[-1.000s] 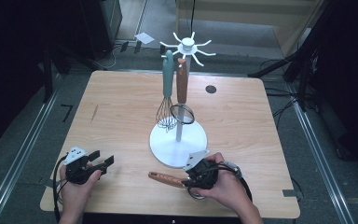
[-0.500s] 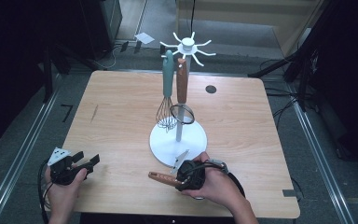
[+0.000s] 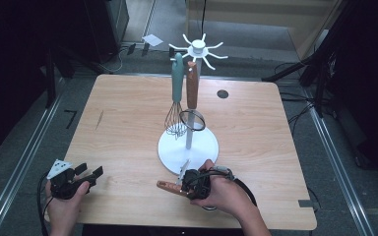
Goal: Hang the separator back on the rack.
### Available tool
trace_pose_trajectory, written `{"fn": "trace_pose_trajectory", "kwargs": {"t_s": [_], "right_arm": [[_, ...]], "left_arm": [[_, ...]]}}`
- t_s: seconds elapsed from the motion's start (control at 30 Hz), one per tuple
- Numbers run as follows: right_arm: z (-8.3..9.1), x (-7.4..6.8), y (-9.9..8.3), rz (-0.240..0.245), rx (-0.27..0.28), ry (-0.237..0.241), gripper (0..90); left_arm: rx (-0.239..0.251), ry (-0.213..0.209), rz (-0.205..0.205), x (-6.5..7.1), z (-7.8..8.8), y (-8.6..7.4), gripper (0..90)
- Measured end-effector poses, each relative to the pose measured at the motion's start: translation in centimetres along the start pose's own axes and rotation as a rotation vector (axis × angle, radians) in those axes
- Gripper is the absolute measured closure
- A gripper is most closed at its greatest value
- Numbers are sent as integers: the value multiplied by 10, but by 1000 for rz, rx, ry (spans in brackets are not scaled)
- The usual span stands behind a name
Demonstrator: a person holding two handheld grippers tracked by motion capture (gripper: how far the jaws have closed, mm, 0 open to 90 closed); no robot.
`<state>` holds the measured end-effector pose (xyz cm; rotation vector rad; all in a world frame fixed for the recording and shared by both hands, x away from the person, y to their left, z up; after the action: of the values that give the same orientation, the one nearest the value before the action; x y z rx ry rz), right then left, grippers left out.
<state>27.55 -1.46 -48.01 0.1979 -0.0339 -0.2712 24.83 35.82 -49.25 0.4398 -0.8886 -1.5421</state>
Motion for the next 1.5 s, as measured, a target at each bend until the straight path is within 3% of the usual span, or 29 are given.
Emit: {"fn": "trace_pose_trajectory", "kwargs": {"t_s": [0.17, 0.3, 0.4, 0.5, 0.73, 0.83, 0.93, 1.17, 1.27, 1.5], "right_arm": [[1, -8, 5, -20, -44, -54, 708], [0, -8, 2, -25, -1, -61, 710], [1, -14, -1, -21, 7, -118, 711], [1, -17, -4, -39, 45, -129, 712], [15, -10, -17, -94, 142, -113, 712], [18, -4, -23, -125, 164, -153, 711], [22, 1, -29, -180, 215, -158, 711], [26, 12, -44, -242, 289, -166, 712], [27, 15, -51, -269, 315, -163, 712], [32, 24, -68, -330, 366, -167, 711]], "left_arm": [[-5, -10, 16, -2, -2, 0, 301], [-7, -15, 19, -2, -3, 0, 300], [-4, -20, 28, -4, -3, 0, 300], [-3, -22, 36, -5, -3, 0, 300], [-4, -6, 10, -3, -4, 0, 292], [9, 8, -20, 0, -4, 1, 274], [10, 19, -35, 1, -4, 1, 238], [28, 34, -43, 2, -2, 3, 140], [15, 52, -55, 4, -5, 4, 138], [23, 43, -53, 5, -6, 7, 134]]}}
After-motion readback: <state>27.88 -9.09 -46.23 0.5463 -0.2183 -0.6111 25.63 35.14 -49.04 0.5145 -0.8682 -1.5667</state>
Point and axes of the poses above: each handheld gripper's, and its own axes: z roughly backward along the jaws, y roughly out of its top, x roughly to its right, the point moved 2 cm from there along -z, roughly forward along the jaws, and after that the axes turned 4 degrees about -x, right-handed, at the moved point
